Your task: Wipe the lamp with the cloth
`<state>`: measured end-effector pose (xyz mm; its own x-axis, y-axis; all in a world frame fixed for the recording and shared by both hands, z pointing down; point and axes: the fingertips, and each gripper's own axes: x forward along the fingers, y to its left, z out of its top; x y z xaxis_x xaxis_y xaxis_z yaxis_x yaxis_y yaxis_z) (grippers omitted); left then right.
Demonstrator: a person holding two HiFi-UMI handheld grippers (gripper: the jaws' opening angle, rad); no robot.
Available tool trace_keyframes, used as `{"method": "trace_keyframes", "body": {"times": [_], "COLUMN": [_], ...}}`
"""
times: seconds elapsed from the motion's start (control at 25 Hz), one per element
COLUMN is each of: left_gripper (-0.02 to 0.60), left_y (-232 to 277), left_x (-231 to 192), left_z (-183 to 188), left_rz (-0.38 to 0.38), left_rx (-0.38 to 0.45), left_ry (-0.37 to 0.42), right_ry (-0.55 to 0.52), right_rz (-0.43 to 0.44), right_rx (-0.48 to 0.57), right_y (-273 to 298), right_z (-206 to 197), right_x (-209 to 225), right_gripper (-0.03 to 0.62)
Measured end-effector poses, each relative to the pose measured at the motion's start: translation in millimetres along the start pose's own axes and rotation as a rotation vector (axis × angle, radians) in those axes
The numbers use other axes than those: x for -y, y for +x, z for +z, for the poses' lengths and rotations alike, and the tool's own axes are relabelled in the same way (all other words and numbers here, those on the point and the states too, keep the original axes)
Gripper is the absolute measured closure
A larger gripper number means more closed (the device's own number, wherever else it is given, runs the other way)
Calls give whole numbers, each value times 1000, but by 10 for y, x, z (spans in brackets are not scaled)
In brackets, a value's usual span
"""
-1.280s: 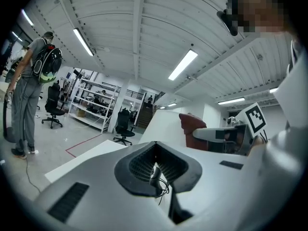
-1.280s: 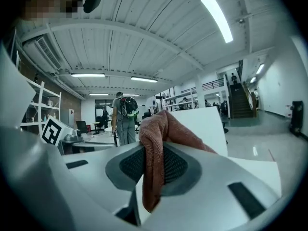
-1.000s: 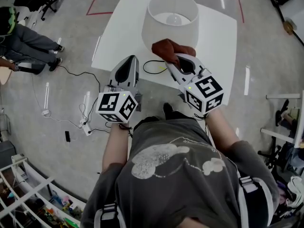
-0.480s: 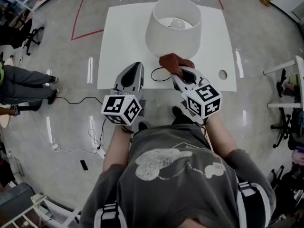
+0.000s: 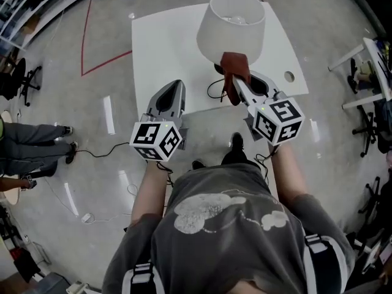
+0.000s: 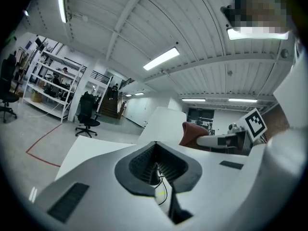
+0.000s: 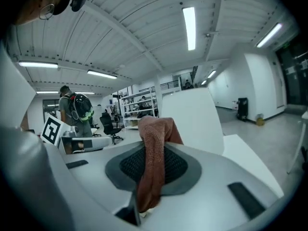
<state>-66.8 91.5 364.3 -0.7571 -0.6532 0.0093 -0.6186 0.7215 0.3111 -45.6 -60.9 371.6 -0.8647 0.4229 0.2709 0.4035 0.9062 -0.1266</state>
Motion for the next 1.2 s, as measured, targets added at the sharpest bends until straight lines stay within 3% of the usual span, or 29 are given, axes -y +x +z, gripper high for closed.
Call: {"method": "trace_keyframes", "body": {"times": [0.24, 0.44, 0.6, 0.92, 1.2], "left_gripper": [574, 574, 574, 574, 575], "left_y": [-7, 101, 145, 323, 467], "left_x": [2, -3, -42, -123, -105], "left_z": [106, 216, 227, 135, 49], "left_rz": [-32, -29, -13, 37, 50], "left_rx": [9, 18, 10, -35, -59], "left_ry": [-2, 11, 19, 21, 33], "right_ry": [-40, -65, -53, -8, 9], "right_rz": [-71, -88, -60, 52, 121], "right_rx": [156, 172, 143, 6, -24], "right_y": [-124, -20, 143, 439, 557], "right_z": [712, 941, 801, 138, -174], "right_x": [33, 256, 286, 99, 49], "right_gripper": [536, 536, 536, 536, 536]}}
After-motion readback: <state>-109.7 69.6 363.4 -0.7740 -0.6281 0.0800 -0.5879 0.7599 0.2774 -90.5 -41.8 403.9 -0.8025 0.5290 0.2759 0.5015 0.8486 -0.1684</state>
